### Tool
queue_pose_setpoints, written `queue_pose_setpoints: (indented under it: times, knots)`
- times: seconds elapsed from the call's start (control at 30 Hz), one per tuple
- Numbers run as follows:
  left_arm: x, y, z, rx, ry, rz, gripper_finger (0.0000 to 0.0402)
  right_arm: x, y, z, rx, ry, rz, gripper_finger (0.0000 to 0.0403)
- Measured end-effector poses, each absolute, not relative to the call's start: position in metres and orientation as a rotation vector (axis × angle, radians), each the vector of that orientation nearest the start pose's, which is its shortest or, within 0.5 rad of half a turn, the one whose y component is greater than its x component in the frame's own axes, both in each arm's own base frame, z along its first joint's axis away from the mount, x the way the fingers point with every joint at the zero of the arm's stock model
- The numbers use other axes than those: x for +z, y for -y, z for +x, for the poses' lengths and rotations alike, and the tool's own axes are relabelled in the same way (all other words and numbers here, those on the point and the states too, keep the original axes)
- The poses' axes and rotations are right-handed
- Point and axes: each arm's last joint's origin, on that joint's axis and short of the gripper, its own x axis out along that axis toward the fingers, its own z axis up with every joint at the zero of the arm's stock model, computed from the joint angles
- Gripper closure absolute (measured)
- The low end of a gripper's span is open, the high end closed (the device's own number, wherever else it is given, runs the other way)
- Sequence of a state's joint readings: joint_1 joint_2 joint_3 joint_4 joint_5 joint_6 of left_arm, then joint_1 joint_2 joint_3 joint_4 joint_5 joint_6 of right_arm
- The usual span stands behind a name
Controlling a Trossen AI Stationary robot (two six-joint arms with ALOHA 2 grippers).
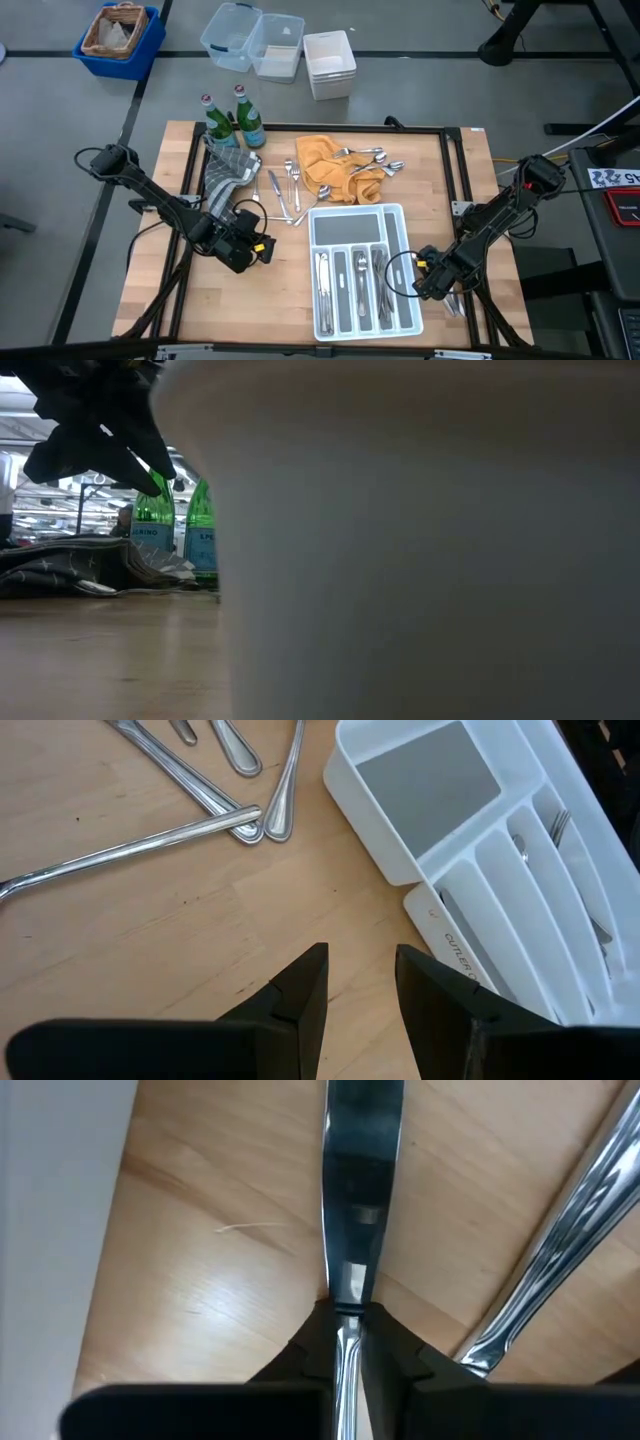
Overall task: Sort silverware
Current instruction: Put the table knife into the silverware tray
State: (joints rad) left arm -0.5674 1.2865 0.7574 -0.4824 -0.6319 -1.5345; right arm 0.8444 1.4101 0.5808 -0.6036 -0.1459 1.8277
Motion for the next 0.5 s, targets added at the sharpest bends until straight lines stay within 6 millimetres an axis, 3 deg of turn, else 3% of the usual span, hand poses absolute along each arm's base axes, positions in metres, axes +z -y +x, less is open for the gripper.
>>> queue_pose_setpoints:
  times: [0.5]
  knots:
    - [0.2078,0.1125,0.2083,0.634,-0.572,-0.872,0.0292,0.1348,-0.1509,0.1285,-0.609,-1.538,0.940,0.0359]
